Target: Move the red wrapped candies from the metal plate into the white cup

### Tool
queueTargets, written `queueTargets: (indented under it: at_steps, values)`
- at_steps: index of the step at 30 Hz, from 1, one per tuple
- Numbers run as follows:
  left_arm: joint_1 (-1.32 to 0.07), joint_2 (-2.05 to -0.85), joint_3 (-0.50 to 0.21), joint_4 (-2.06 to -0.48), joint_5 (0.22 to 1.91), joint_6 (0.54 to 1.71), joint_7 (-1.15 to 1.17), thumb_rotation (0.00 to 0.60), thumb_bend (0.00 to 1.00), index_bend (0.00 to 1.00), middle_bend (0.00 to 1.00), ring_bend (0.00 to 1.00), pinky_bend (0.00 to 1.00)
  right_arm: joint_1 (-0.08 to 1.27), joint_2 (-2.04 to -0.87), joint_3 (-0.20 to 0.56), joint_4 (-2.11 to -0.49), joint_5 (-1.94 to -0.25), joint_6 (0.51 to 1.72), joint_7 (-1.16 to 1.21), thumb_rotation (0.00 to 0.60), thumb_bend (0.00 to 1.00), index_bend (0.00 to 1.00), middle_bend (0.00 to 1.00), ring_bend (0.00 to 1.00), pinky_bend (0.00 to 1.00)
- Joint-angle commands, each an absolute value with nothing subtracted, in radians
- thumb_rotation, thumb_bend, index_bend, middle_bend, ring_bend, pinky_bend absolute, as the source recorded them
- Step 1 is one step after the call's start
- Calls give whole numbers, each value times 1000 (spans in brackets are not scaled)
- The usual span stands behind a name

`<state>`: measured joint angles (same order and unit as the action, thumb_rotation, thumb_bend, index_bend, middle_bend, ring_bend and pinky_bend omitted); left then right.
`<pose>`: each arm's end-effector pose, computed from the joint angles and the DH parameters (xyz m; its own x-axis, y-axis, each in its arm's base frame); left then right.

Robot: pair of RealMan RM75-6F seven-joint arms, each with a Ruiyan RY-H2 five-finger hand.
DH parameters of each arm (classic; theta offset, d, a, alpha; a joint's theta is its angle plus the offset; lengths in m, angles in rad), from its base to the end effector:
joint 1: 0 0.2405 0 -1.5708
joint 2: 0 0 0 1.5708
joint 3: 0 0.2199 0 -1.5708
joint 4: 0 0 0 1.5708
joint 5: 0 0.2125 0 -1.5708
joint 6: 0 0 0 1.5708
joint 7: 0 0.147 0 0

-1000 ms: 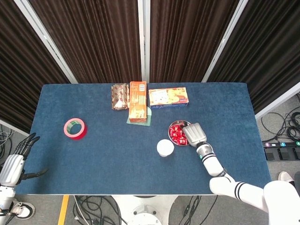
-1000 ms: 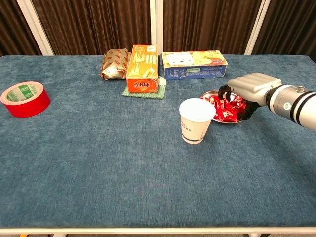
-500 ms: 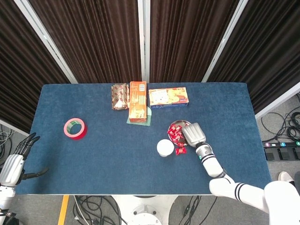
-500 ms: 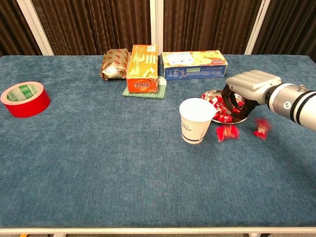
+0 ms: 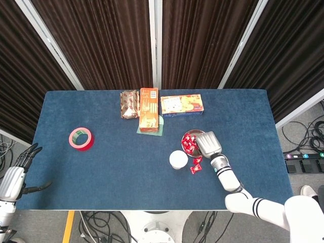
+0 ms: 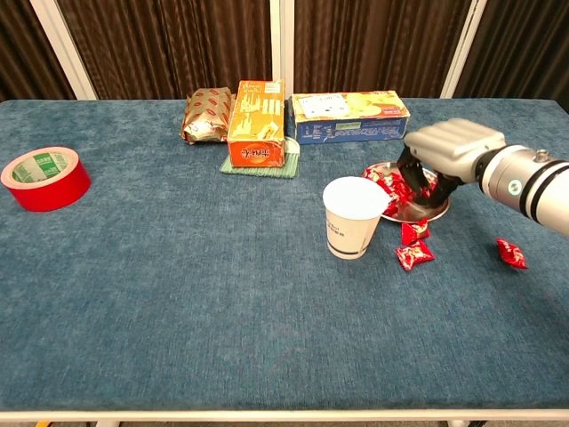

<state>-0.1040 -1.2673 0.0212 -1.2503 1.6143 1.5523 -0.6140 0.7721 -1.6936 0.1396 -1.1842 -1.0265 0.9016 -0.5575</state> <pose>-0.3148 0.1761 0.1249 0.0168 0.0590 0.9981 0.9924 -0.1224 -0.0094 -0.1625 -0.3449 -0.0479 0.6876 -0.2250 0.6903 -0.7193 -0.3409 0.6053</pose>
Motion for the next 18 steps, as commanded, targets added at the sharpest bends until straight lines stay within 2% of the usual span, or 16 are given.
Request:
queueTargets:
  at_steps: [1,12,18]
  values:
    - [-105,-1268,21,-1252,1615,1552,-613,600,139,126,75,34,111,771,-1661,152,-1237,-1061,946,-562,600,325,679,644,908,957]
    - [-101,-1260,17,-1268,1612,1564,-601,600,139,126,75,34,111,752,-1511,168,-1528,-1151,1080,-641,600,327,691,658,908,957]
    - [-94,-1254,13,-1274,1603,1570,-602,600,139,126,75,34,111,745,-1467,147,-1689,-1213,1124,-705,600,327,694,660,908,957]
